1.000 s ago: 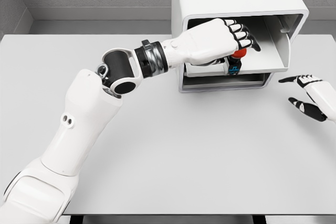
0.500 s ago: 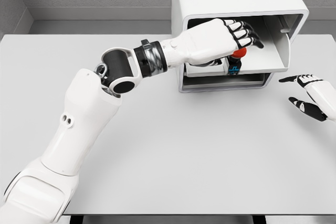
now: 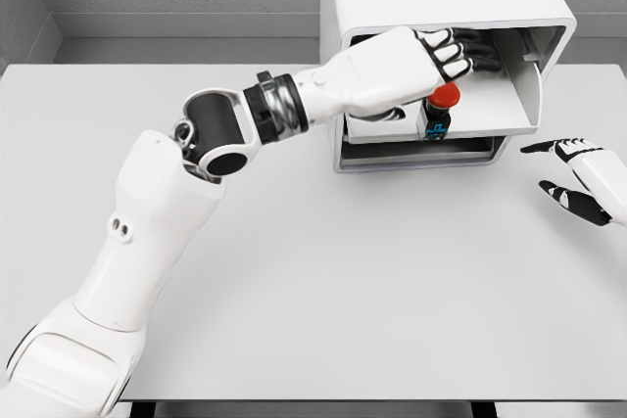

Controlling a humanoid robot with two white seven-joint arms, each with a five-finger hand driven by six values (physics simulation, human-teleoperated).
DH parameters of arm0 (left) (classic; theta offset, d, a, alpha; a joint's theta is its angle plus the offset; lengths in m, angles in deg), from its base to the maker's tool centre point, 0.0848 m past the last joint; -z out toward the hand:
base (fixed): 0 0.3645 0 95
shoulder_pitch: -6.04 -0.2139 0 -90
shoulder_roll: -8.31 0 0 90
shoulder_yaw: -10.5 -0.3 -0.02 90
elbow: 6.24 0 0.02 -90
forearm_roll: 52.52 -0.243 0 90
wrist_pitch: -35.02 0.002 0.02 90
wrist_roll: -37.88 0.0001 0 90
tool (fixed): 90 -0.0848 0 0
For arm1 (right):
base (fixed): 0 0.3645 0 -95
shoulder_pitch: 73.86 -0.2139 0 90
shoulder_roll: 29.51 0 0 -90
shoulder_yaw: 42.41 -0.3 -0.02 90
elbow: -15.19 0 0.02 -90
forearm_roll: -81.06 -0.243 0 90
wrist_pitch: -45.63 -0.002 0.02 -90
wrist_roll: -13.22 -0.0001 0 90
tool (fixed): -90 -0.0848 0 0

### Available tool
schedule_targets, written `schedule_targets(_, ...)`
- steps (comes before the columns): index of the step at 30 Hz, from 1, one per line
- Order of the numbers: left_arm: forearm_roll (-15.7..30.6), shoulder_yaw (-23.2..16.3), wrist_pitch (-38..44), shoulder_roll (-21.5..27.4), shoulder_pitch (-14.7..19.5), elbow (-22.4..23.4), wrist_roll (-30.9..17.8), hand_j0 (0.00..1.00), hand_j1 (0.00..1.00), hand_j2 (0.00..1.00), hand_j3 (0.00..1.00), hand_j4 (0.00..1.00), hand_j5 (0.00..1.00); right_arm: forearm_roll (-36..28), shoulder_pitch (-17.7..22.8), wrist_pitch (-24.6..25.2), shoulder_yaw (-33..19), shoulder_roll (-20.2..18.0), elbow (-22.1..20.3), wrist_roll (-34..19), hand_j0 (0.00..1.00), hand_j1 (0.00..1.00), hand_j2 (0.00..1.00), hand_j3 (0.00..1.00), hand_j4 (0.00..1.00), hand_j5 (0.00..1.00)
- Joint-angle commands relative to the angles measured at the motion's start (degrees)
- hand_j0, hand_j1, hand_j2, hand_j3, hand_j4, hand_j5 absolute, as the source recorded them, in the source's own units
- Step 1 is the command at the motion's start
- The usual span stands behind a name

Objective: Slide open multi-storey tabletop storage cabinets and put open load switch and slide close multi-storey tabletop storage cabinets

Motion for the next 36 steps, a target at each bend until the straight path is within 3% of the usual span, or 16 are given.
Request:
schedule_targets(1,1.0,0.21,0.55,0.04,0.0,-0.59,0.85,1.0,1.0,1.0,1.0,1.0,1.0,-0.39,0.0,0.03,-0.02,-0.09,-0.04,0.04,0.69,0.69,0.69,0.69,0.69,0.69)
schedule_targets(11,0.92,0.21,0.55,0.04,-1.14,-3.84,0.85,1.0,1.0,1.0,1.0,1.0,1.0,-0.39,0.0,0.03,-0.11,-0.09,0.05,0.04,0.69,0.69,0.69,0.69,0.69,0.69)
schedule_targets(22,0.48,-0.23,0.55,0.04,-4.92,-9.2,0.76,1.0,1.0,1.0,1.0,1.0,1.0,-0.39,0.0,0.03,-0.11,-0.18,0.14,-0.05,0.69,0.69,0.69,0.69,0.69,0.69)
schedule_targets(36,0.57,-1.81,0.55,0.04,-8.52,-11.93,0.76,1.0,1.0,1.0,1.0,1.0,1.0,-0.39,0.0,0.03,-0.11,-0.18,0.23,-0.05,0.69,0.69,0.69,0.69,0.69,0.69)
